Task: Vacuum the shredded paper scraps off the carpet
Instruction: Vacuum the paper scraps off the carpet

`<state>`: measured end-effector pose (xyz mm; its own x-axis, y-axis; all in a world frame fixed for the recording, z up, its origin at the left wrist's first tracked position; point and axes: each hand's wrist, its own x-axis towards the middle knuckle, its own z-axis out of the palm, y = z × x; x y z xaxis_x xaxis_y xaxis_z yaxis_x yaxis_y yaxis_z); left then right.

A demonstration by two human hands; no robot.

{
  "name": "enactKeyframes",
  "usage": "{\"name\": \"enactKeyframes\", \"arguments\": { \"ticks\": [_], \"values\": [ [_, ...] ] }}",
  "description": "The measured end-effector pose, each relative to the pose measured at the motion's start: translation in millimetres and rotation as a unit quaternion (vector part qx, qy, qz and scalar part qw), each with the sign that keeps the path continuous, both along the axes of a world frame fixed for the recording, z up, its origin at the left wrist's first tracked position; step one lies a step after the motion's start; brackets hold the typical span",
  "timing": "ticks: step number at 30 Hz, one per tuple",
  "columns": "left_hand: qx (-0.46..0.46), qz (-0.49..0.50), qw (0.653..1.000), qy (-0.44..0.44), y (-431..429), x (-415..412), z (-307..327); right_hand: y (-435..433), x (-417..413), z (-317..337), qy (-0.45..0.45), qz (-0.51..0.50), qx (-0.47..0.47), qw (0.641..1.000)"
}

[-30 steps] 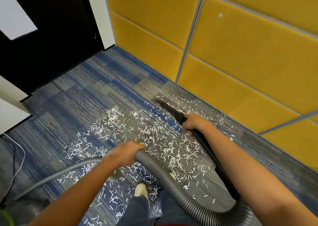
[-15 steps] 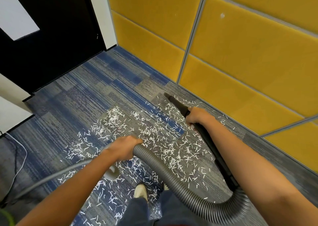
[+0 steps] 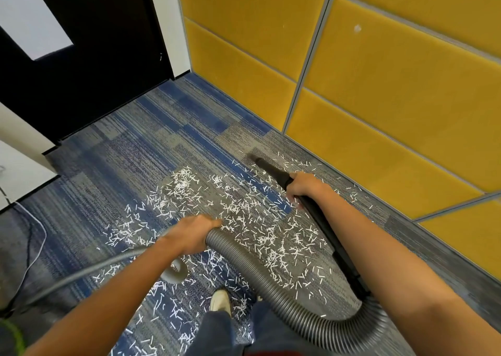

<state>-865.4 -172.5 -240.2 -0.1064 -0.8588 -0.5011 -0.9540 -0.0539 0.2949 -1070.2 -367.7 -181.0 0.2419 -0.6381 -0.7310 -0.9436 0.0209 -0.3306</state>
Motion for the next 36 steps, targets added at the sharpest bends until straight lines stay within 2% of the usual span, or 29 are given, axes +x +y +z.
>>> {"name": "enactKeyframes", "arguments": {
  "ticks": [14,22,36],
  "values": [
    [0.021,-0.005,1.000,0.021,-1,-15,-6,-14,-48,0,0.016,-0.085,-0.007,0.996],
    [0.017,0.002,1.000,0.024,2,-15,-9,-16,-54,-2,0.013,-0.095,-0.010,0.995],
    [0.012,-0.007,1.000,-0.005,7,-16,-13,20,-16,-10,0.026,0.003,-0.010,1.000]
  ]
}}
